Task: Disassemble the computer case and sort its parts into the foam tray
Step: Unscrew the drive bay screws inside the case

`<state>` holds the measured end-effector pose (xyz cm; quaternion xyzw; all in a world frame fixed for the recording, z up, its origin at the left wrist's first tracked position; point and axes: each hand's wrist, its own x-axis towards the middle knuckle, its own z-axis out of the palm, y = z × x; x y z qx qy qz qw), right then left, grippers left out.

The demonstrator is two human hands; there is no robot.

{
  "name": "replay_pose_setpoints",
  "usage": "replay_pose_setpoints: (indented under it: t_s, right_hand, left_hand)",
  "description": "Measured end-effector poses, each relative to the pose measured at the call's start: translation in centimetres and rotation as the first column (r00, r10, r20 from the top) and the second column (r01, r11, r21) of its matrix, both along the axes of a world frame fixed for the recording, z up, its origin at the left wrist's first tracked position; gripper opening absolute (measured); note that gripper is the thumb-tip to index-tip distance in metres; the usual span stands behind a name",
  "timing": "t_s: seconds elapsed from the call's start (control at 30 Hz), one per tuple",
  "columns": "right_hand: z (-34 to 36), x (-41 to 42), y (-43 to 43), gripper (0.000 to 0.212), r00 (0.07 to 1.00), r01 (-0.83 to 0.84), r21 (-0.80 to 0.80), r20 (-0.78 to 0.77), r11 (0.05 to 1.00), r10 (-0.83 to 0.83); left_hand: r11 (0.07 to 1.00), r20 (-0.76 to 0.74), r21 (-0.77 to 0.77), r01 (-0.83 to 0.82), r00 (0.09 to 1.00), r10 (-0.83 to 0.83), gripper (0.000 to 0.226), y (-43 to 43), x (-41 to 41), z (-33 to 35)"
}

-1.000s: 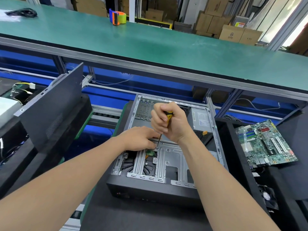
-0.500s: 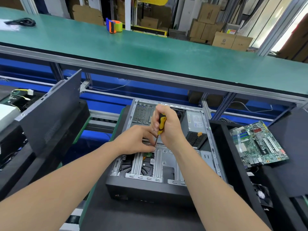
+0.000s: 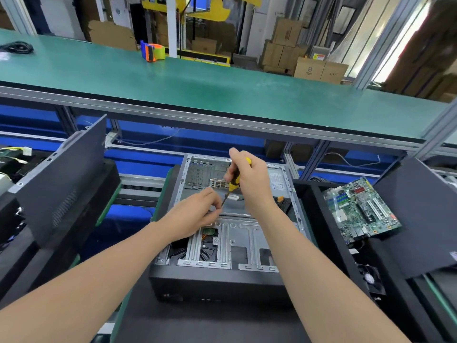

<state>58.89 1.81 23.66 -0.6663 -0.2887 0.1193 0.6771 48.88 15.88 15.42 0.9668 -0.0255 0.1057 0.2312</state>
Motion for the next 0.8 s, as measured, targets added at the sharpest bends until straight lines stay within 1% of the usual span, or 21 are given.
replay_pose_setpoints:
  t_s: [0.07,0.13,0.23,0.3,0.37,0.43,0.5,0.53,0.57,0.63,0.73,0.8]
  right_hand:
    - [0.3,0.6,-1.3,0.049,0.973,0.161,-0.114,0.185,0.980,-0.138]
    - [0.6,1.3,-2.8,0.053,0.927,0.290,-0.199,0.301,0.936,-0.224]
    - [0.6,1.8,-5.2,0.060,0.884,0.390,-0.300,0.386,0.871,-0.263]
    - [0.1,1.9,-6.8,0.060,0.867,0.439,-0.326,0.399,0.837,-0.299]
    - [-0.7,2.2,-8.7,0.055,0.890,0.431,-0.331,0.308,0.840,-0.335]
    - [-1.7,2.7,-10.7,0.041,0.937,0.349,-0.326,0.130,0.879,-0.323]
    - [-2.6,3.2,-12.7,0.031,0.969,0.206,-0.272,-0.076,0.940,-0.234]
    - [-3.1,3.4,-13.7,0.030,0.974,0.132,-0.249,-0.145,0.960,-0.171]
    - [-3.5,3.6,-14.6,0.029,0.976,0.067,-0.234,-0.186,0.970,-0.112]
    - [-4.1,4.2,-16.5,0.027,0.972,-0.025,-0.213,-0.235,0.977,-0.026]
    - [-4.5,5.7,-19.8,0.026,0.963,-0.085,-0.195,-0.266,0.977,0.031]
    - [-4.8,7.0,-22.2,0.023,0.963,-0.082,-0.180,-0.267,0.980,0.032]
  left_hand:
    - [0.996,-0.022,-0.084,-0.042,0.999,0.040,0.010,-0.2,0.3,0.3]
    - [0.985,-0.031,-0.154,-0.078,0.997,0.074,0.014,-0.5,0.6,0.7]
    - [0.962,-0.044,-0.241,-0.126,0.992,0.119,0.023,-0.9,1.4,1.3]
    - [0.937,-0.074,-0.301,-0.177,0.984,0.162,0.021,-1.6,2.3,1.6]
    - [0.893,-0.095,-0.384,-0.234,0.972,0.214,0.021,-2.9,3.4,1.9]
    - [0.826,-0.127,-0.487,-0.283,0.959,0.254,0.023,-4.5,4.6,2.2]
    - [0.741,-0.143,-0.602,-0.296,0.954,0.265,0.019,-6.5,5.8,2.7]
    - [0.686,-0.144,-0.667,-0.290,0.954,0.263,0.016,-7.6,6.4,3.0]
    - [0.637,-0.142,-0.719,-0.279,0.955,0.259,0.015,-8.8,7.1,3.3]
    - [0.591,-0.129,-0.765,-0.255,0.960,0.247,0.018,-11.3,8.4,3.7]
    - [0.567,-0.134,-0.787,-0.245,0.964,0.230,0.025,-15.2,10.1,4.0]
    - [0.579,-0.155,-0.778,-0.246,0.967,0.203,0.027,-17.9,11.4,4.0]
